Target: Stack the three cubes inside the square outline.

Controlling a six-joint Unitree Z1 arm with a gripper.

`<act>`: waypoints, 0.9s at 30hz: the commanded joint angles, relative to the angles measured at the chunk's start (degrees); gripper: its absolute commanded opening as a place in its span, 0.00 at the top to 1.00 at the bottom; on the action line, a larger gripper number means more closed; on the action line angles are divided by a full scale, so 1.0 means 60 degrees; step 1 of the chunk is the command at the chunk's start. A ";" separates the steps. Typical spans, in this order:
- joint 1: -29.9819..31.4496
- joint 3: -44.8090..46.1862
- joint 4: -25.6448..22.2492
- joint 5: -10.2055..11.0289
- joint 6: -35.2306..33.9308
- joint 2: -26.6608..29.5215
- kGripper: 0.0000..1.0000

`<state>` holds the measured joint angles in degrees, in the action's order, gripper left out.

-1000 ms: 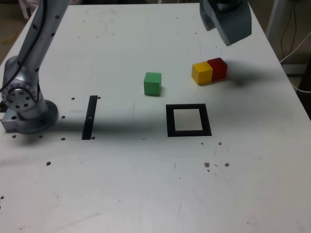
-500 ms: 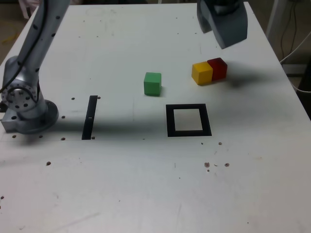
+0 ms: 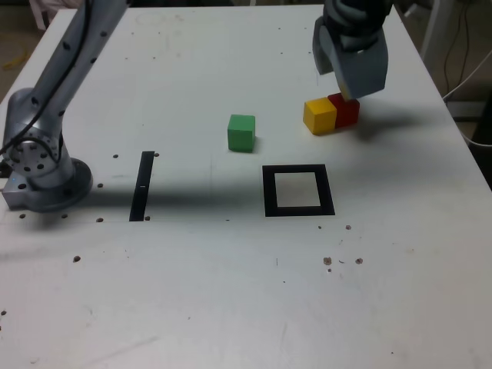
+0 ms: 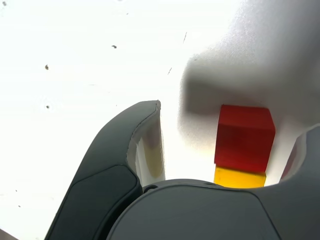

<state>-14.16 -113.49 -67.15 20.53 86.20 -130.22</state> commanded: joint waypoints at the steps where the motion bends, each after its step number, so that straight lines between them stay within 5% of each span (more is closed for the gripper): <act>1: 0.0055 0.0004 0.0043 0.0042 0.0013 -0.0095 0.07; 27: 0.0135 0.0461 0.0294 -0.0228 0.0026 -0.0316 0.09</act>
<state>-13.37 -110.71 -65.77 19.22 86.20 -131.85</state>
